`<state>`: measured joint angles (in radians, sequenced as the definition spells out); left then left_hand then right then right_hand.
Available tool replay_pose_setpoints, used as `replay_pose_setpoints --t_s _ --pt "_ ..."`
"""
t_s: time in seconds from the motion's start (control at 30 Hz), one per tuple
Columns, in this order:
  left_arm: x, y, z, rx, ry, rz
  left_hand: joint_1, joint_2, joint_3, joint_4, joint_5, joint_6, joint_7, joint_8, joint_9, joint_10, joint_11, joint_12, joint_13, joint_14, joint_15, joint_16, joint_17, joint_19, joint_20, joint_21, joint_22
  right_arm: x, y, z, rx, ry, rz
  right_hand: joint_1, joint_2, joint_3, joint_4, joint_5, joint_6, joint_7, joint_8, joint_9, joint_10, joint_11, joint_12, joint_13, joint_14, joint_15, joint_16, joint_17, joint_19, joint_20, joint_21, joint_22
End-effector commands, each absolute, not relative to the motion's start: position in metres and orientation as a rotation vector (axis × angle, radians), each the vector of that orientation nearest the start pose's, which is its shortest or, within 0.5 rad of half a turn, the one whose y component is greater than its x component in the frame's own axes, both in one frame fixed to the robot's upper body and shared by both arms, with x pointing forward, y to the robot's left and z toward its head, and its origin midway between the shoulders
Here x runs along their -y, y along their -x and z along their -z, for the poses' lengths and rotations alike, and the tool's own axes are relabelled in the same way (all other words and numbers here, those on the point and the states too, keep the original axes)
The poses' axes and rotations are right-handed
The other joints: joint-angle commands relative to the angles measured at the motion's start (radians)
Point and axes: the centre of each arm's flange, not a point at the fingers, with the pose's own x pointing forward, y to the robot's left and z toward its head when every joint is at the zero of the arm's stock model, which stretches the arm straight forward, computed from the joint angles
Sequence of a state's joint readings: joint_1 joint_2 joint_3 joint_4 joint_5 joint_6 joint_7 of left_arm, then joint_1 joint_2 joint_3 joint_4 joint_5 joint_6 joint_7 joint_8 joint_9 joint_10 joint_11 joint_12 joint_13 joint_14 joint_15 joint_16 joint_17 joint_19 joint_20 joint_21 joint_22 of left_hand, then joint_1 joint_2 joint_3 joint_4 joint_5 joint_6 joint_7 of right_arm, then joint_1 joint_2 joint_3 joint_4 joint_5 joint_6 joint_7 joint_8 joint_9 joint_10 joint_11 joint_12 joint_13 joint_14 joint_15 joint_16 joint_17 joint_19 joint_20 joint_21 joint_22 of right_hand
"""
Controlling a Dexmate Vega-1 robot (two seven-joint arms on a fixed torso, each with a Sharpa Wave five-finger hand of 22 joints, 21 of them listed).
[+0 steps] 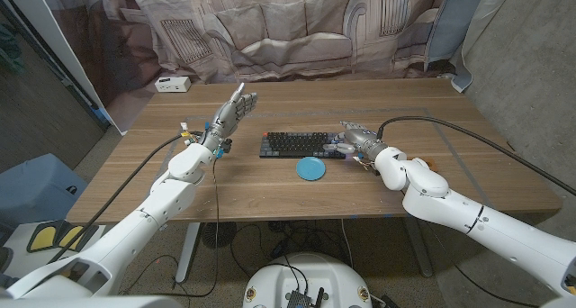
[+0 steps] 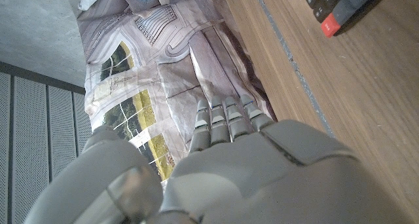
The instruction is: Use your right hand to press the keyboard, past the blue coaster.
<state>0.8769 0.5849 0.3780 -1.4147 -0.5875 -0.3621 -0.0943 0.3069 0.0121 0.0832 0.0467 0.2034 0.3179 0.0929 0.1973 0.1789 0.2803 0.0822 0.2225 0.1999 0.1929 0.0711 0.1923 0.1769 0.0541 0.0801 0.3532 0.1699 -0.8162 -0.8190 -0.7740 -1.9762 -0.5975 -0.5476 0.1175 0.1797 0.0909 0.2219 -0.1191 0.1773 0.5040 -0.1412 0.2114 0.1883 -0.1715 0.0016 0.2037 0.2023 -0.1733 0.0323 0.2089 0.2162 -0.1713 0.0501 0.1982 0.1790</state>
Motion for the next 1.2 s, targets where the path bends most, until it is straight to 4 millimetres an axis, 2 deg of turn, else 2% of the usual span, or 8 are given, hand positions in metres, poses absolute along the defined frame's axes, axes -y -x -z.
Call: replay_pose_setpoints --t_s 0.03,1.1,1.2 --pt "-0.278 -0.622 0.004 0.714 -0.096 0.312 0.001 0.006 0.001 -0.006 -0.001 0.002 0.002 -0.003 0.003 0.003 0.003 -0.002 0.003 0.001 -0.002 -0.001 0.003 0.005 0.002 -0.003 0.005 0.175 -0.581 0.047 0.402 1.497 -0.071 -0.004 -0.001 -0.001 0.004 0.001 0.016 0.000 0.005 0.003 -0.037 -0.004 0.007 0.002 -0.210 0.008 0.009 0.004 -0.189 0.010 0.005 0.004" --pt "-0.280 -0.628 0.009 0.687 -0.087 0.307 0.002 0.009 0.000 -0.009 -0.002 0.006 0.002 -0.004 0.003 0.005 -0.002 -0.003 0.002 0.002 -0.002 -0.001 0.003 0.010 0.002 -0.016 0.006 0.173 -0.588 0.056 0.370 1.502 -0.076 -0.008 -0.002 0.002 0.002 0.002 0.066 -0.011 0.015 0.003 -0.012 -0.011 0.014 0.002 -0.185 0.010 0.018 0.003 -0.186 0.013 0.007 0.004" --pt "-0.279 -0.628 0.009 0.686 -0.090 0.306 0.002 0.009 0.000 -0.010 -0.002 0.006 0.002 -0.004 0.003 0.006 -0.002 -0.002 0.002 0.002 -0.001 -0.001 0.003 0.011 0.003 -0.017 0.006 0.174 -0.587 0.057 0.377 1.502 -0.069 -0.007 -0.001 0.004 0.001 0.002 0.097 -0.019 0.023 0.003 0.012 -0.023 0.022 0.001 -0.176 0.011 0.021 0.002 -0.182 0.014 0.009 0.004"
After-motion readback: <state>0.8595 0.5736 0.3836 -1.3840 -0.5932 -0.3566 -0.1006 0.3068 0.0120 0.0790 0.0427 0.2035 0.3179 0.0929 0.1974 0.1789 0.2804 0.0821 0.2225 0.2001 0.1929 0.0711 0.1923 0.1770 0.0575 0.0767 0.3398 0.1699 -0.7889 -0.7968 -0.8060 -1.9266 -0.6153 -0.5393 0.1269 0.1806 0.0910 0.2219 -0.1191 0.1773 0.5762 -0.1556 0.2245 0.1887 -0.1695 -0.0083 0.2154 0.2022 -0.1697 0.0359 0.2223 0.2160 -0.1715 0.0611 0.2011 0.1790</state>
